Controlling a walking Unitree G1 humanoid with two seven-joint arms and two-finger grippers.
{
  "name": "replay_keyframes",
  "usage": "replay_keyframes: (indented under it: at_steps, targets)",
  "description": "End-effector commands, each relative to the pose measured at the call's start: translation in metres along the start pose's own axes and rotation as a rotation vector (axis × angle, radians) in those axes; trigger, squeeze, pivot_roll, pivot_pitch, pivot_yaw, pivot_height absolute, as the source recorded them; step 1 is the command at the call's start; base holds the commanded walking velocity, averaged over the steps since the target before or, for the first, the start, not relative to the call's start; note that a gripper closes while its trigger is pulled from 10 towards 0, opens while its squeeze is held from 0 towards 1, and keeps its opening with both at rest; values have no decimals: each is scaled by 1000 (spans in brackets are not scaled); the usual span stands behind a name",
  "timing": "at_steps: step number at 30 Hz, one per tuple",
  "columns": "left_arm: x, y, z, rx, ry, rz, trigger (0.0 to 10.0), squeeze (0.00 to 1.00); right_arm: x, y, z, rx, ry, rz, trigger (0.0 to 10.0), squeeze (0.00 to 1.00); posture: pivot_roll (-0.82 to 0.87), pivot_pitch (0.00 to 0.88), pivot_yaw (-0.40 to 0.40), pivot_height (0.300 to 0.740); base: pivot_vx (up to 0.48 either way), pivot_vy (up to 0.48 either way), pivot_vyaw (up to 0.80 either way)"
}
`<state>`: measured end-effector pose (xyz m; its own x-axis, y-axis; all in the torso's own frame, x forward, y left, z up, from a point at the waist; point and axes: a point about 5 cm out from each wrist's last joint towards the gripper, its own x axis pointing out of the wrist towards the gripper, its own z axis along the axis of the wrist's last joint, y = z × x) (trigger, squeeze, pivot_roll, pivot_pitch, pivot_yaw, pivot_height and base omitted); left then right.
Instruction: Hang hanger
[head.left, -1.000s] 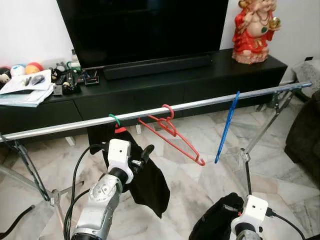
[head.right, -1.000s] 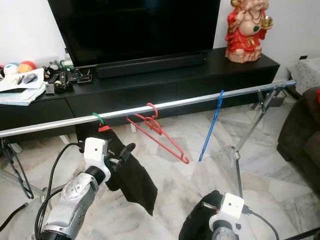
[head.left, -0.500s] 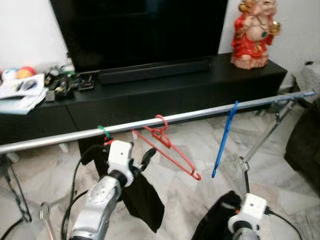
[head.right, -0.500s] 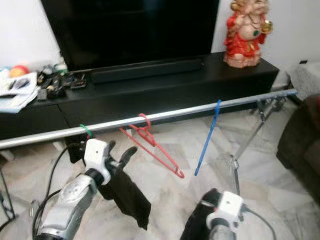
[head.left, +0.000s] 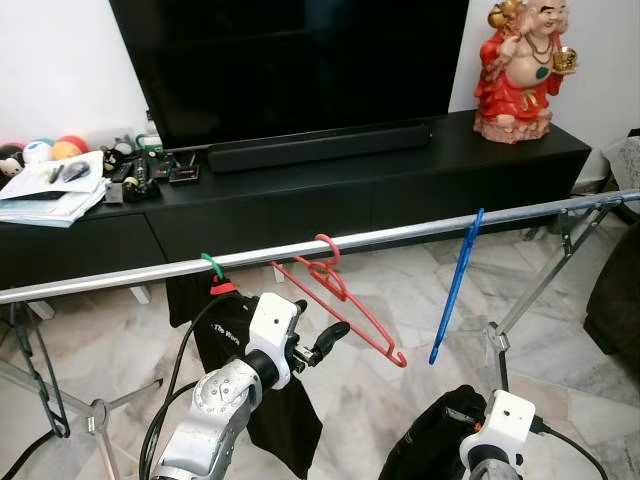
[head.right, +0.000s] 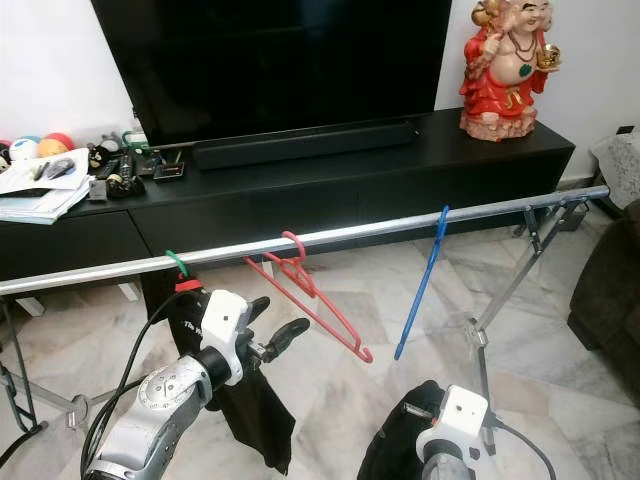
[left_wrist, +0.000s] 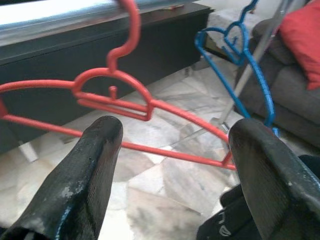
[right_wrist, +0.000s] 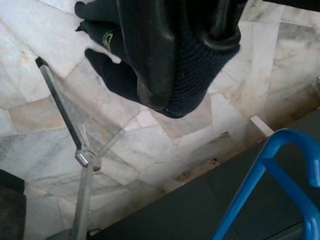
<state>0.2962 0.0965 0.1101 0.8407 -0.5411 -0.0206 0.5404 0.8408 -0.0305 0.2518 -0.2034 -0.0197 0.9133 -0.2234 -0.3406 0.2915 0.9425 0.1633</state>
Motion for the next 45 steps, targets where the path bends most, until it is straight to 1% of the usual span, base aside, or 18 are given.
replay_keyframes:
  at_steps: [1, 5, 7, 14, 23, 25, 26, 27, 28, 31, 32, 33, 34, 35, 38, 41, 43, 45]
  targets:
    - [-3, 5, -7, 11, 36, 38, 10000, 0, 0, 0, 1, -3, -6, 2, 10000, 0, -23, 55, 81, 740, 0, 0, 0]
    - [-4, 7, -8, 12, 42, 55, 10000, 0, 0, 0, 1, -4, -5, 2, 10000, 0, -24, 55, 81, 740, 0, 0, 0]
    - [-2, 8, -7, 27, 40, 69, 10000, 0, 0, 0, 1, -4, -5, 2, 10000, 0, -24, 54, 81, 740, 0, -345, 0]
    - [0, 9, -6, 24, 38, 76, 10000, 0, 0, 1, 1, -5, -5, 4, 10000, 0, -23, 54, 79, 740, 0, -387, 0]
    - [2, 7, -6, 23, 43, 68, 10000, 0, 0, 1, 1, -5, -2, 6, 10000, 0, -23, 54, 79, 740, 0, 0, 0]
    - [4, 8, -7, 37, 61, 78, 10000, 0, 1, 2, 1, -5, -2, 7, 10000, 0, -18, 56, 76, 740, 0, 0, 0]
    - [6, 9, -8, 45, 71, 86, 10000, 0, 1, 2, 1, -5, -2, 8, 10000, 0, -18, 56, 76, 740, 0, 0, 0]
    - [13, 11, -8, 24, 90, 110, 10000, 0, 1, 2, 1, -6, -2, 9, 10000, 0, -17, 55, 75, 740, 0, 0, 0]
    - [13, 11, -8, 24, 90, 110, 10000, 0, 1, 2, 1, -6, -2, 9, 10000, 0, -17, 55, 75, 740, 0, 0, 0]
    - [23, 11, -7, -12, 105, 105, 10000, 0, 1, 3, 1, -7, -2, 11, 10000, 0, -18, 54, 75, 740, 0, 0, 0]
    - [23, 11, -7, -12, 105, 105, 10000, 0, 1, 3, 1, -7, -2, 11, 10000, 0, -18, 54, 75, 740, 0, 0, 0]
    - [26, 10, -5, -26, 103, 99, 10000, 0, 1, 3, 1, -6, -2, 10, 10000, 0, -18, 54, 75, 740, 0, 0, 0]
    - [33, 9, -2, -62, 100, 79, 10000, 0, 2, 3, 2, -5, -4, 9, 10000, 0, -18, 54, 75, 740, 0, 0, 0]
    - [33, 9, -2, -62, 100, 79, 10000, 0, 2, 3, 2, -5, -4, 9, 10000, 0, -18, 54, 75, 740, 0, 0, 0]
    - [44, 7, 4, -81, 98, 53, 10000, 0, 2, 2, 2, -6, -6, 7, 10000, 0, -27, 54, 75, 740, 0, 0, 0]
    - [52, 4, 5, -61, 123, 36, 10000, 0, 2, 1, 2, -9, -4, 6, 10000, 0, -27, 53, 69, 740, 0, 0, 0]
    - [58, 5, 6, -40, 144, 62, 10000, 0, 2, 1, 2, -11, -3, 6, 10000, 0, -28, 52, 67, 740, 0, 0, 0]
    - [65, 5, 12, -67, 133, 84, 10000, 0, 2, 0, 3, -12, -4, 7, 10000, 0, -28, 53, 63, 740, 0, 0, 0]
